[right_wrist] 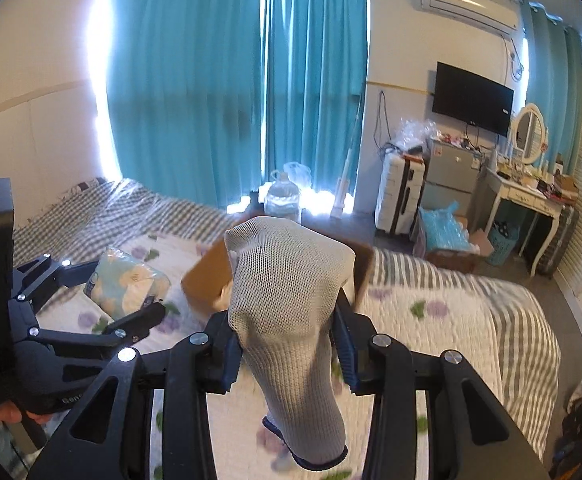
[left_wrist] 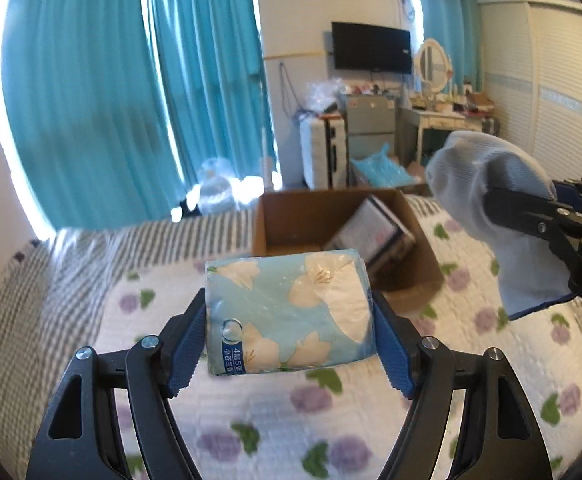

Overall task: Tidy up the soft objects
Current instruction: 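Carry both items into the box and open both grippers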

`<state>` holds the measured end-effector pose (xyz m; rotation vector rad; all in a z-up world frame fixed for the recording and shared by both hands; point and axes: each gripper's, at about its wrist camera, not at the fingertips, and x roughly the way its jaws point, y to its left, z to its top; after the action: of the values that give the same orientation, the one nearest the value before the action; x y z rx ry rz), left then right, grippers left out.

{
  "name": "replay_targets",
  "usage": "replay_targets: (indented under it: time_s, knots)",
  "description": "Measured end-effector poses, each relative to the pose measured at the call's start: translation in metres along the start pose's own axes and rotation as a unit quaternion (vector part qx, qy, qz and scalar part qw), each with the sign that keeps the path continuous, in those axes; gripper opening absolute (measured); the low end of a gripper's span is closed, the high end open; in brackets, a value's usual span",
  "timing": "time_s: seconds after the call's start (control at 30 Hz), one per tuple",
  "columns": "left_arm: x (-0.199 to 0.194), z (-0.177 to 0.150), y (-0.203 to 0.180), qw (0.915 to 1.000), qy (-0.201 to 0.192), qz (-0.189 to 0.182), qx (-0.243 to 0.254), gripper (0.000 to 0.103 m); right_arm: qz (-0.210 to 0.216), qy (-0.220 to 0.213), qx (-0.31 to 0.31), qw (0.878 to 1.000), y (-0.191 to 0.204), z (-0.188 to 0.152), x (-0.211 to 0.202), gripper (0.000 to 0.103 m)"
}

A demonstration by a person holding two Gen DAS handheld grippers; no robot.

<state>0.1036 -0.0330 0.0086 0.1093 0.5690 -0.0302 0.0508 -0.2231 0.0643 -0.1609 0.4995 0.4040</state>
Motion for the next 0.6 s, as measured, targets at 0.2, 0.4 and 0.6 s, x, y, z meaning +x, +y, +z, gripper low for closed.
replay_targets:
  time_s: [0.2, 0.4, 0.6]
  knots:
    - [0.057, 0.03, 0.003, 0.9999, -0.006, 0.005, 0.013, 0.075, 0.013, 0.009, 0.007, 1.0, -0.007, 0.033, 0.064, 0.039]
    - [0.108, 0.04, 0.01, 1.0, 0.006, 0.003, 0.007, 0.075, 0.027, 0.038, 0.018, 0.999, -0.016, 0.036, 0.131, 0.039]
    - [0.138, 0.034, 0.01, 0.9998, 0.018, -0.004, 0.008, 0.075, 0.031, 0.051, 0.022, 0.998, -0.025, 0.027, 0.174, 0.039]
